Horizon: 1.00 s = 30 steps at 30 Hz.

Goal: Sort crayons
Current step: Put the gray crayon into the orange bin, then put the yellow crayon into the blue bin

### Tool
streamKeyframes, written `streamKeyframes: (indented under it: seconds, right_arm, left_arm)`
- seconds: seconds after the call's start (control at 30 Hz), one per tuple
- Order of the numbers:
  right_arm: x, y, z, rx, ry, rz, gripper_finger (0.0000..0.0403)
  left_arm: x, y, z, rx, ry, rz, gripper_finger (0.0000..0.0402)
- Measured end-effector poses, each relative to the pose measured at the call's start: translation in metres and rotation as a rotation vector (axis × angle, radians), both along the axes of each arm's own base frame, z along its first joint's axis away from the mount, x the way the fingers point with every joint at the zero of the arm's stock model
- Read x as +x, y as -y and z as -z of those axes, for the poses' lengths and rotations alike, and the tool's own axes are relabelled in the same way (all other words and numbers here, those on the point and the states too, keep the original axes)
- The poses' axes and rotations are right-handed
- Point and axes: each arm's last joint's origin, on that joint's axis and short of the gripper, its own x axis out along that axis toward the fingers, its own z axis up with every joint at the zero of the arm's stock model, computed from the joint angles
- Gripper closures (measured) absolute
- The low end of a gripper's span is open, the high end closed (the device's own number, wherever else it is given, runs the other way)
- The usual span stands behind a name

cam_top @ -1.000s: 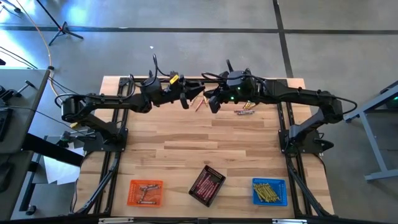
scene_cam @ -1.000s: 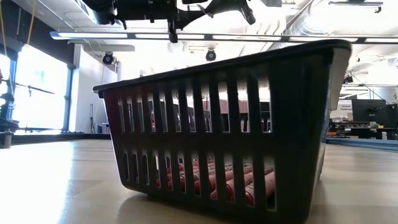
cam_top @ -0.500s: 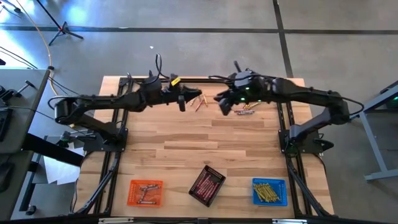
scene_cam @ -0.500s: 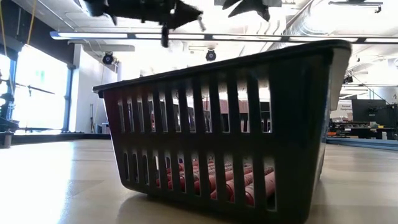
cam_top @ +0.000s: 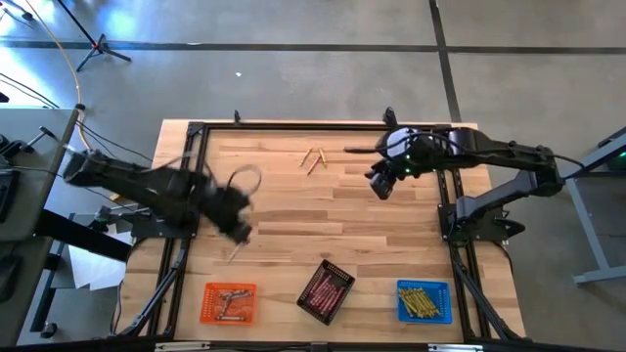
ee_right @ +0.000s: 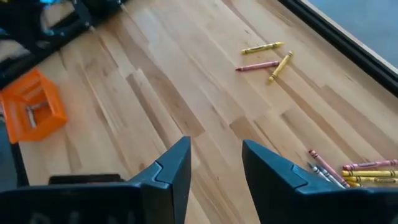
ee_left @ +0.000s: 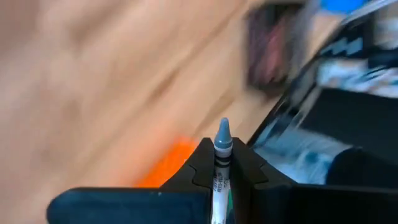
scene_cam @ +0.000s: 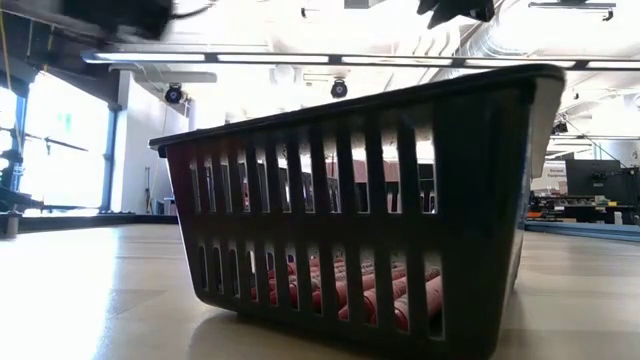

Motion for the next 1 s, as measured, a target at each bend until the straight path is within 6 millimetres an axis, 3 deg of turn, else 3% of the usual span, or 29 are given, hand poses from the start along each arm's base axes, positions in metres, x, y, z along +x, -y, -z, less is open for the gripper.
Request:
streamKeyframes:
  seconds: [0.2,0.5,0.73,0.9,1.0]
  right_arm:
    - [0.003,-0.003,0.002,-0.032,-0.02,-0.047,0.0272]
    - [0.006,-0.003,0.005,-0.058,-0.037,-0.076,0.0272]
    - [0.006,-0.003,0.005,-0.059,-0.038,-0.078,0.0272]
    - [0.011,-0.001,0.008,-0.084,-0.049,-0.018,0.0272]
    - [0.024,0.004,0.021,-0.146,-0.107,0.059,0.0272]
  left_arm:
    - [-0.018,0.061,0.013,-0.082,-0.24,-0.103,0.0394]
    - [-0.018,0.124,0.05,-0.096,-0.438,-0.181,0.0358]
    - [-0.013,0.142,0.067,-0.103,-0.472,-0.181,0.0333]
    - [-0.006,0.141,0.062,-0.135,-0.403,-0.171,0.032]
    - [0.0,0.133,0.054,-0.129,-0.297,-0.193,0.0317]
